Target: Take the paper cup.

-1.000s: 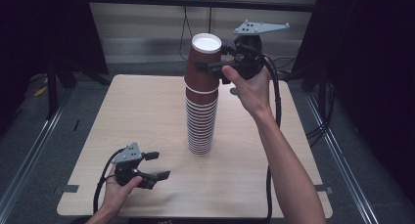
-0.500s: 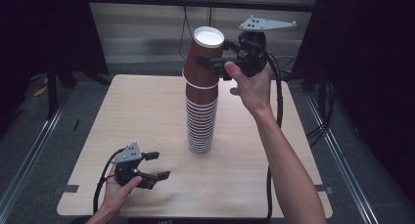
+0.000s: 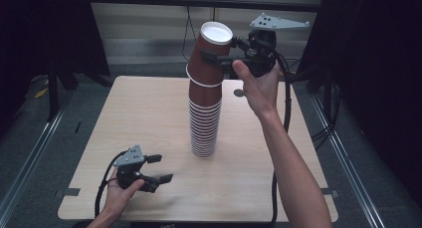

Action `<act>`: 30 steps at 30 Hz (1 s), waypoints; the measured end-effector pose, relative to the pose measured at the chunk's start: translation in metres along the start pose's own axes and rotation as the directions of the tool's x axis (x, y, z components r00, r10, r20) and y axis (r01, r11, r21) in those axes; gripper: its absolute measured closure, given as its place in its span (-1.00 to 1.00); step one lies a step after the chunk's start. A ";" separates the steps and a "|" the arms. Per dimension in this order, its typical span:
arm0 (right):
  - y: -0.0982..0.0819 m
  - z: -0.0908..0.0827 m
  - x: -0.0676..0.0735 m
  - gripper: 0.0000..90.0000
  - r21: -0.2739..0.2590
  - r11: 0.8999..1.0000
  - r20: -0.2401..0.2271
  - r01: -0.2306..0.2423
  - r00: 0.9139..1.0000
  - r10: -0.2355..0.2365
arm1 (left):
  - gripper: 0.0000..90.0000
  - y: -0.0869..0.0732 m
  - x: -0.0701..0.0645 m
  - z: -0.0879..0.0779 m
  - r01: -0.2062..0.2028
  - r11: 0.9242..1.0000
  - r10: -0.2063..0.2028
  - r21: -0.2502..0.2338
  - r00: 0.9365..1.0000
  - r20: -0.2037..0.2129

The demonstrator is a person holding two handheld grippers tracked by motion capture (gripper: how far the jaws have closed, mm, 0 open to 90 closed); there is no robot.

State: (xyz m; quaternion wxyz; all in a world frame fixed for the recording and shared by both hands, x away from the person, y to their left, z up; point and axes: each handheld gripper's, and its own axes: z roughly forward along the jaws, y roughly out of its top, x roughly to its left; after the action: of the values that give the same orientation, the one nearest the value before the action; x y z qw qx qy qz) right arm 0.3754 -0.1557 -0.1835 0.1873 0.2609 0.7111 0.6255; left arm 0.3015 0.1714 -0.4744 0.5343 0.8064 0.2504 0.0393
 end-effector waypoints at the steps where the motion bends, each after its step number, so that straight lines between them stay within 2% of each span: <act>1: 0.000 0.000 0.000 -0.52 0.000 1.000 0.000 0.000 1.000 0.000 | -0.62 0.000 0.000 0.000 0.000 1.000 0.000 -0.001 1.000 0.000; 9: 0.003 -0.010 0.001 -0.52 -0.036 0.999 0.006 0.009 1.000 -0.009 | -0.62 0.000 0.000 0.000 0.000 1.000 0.000 -0.003 1.000 0.001; 14: 0.004 -0.020 -0.001 -0.52 -0.068 0.998 0.008 -0.001 1.000 0.002 | -0.62 0.000 0.000 0.000 -0.003 1.000 0.003 0.001 1.000 -0.002; 30: 0.007 -0.045 -0.008 -0.52 -0.095 0.995 0.045 -0.005 0.999 0.009 | -0.62 0.000 0.000 0.001 0.001 1.000 -0.001 0.000 1.000 0.001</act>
State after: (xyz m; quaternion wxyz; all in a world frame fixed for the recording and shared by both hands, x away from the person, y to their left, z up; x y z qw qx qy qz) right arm 0.3555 -0.1957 -0.1705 0.2135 0.2683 0.6751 0.6532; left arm 0.3014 0.1706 -0.4749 0.5343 0.8064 0.2505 0.0384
